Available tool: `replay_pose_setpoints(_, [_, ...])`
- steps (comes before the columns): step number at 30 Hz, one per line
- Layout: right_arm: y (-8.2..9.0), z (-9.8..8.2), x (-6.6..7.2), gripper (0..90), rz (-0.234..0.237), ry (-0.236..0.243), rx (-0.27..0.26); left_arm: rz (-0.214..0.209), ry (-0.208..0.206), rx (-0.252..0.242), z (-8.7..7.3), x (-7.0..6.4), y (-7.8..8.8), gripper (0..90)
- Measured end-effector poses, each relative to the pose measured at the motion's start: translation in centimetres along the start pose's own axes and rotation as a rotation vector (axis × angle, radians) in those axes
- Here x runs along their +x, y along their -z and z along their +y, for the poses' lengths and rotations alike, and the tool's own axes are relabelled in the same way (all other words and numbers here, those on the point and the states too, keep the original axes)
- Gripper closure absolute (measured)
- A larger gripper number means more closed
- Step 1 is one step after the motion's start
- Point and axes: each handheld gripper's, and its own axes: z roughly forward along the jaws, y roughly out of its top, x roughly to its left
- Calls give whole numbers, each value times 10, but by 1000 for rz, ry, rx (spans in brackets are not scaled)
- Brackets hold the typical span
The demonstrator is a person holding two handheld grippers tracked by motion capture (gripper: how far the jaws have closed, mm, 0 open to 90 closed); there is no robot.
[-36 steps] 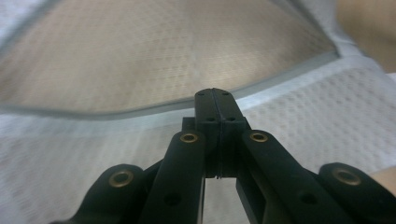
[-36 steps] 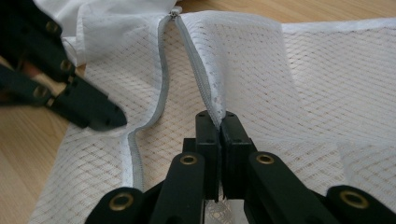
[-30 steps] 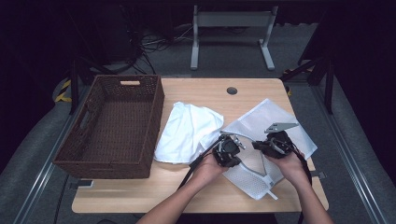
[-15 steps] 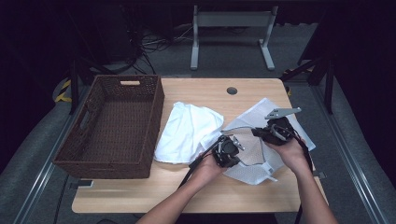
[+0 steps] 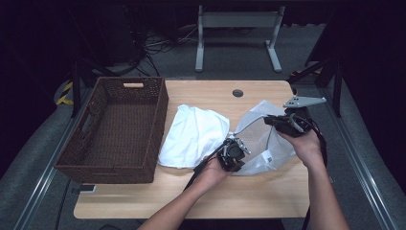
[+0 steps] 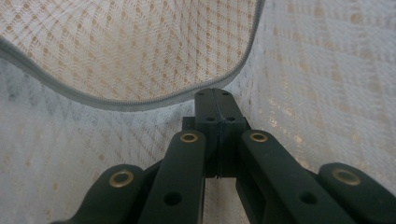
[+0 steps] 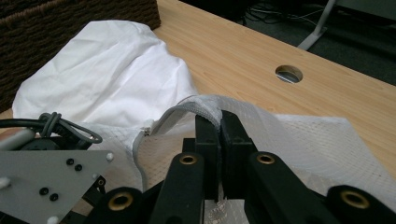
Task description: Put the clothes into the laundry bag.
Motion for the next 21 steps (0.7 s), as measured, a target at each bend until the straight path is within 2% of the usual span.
replay_pose_setpoints(3, [-1, -3, 0, 875, -2, -2, 10, -16, 11, 2, 0, 2, 0, 900])
replay_pose_setpoints(7, [3, -8, -3, 874, -2, -15, 7, 8, 13, 3, 0, 9, 2, 900])
replay_pose_setpoints(14, [9, -14, -3, 875, -11, -12, 22, 20, 40, 12, 5, 19, 1, 900])
replay_pose_setpoints(17, [6, -16, -4, 875, -15, -10, 32, -3, 67, -7, 4, 21, 3, 900])
replay_pose_setpoints(20, [2, -20, -7, 875, -11, -22, 37, -36, 73, -31, 3, 18, 10, 897])
replay_pose_setpoints(21, [1, -21, -8, 875, -9, -25, 38, -44, 75, -34, 2, 17, 13, 863])
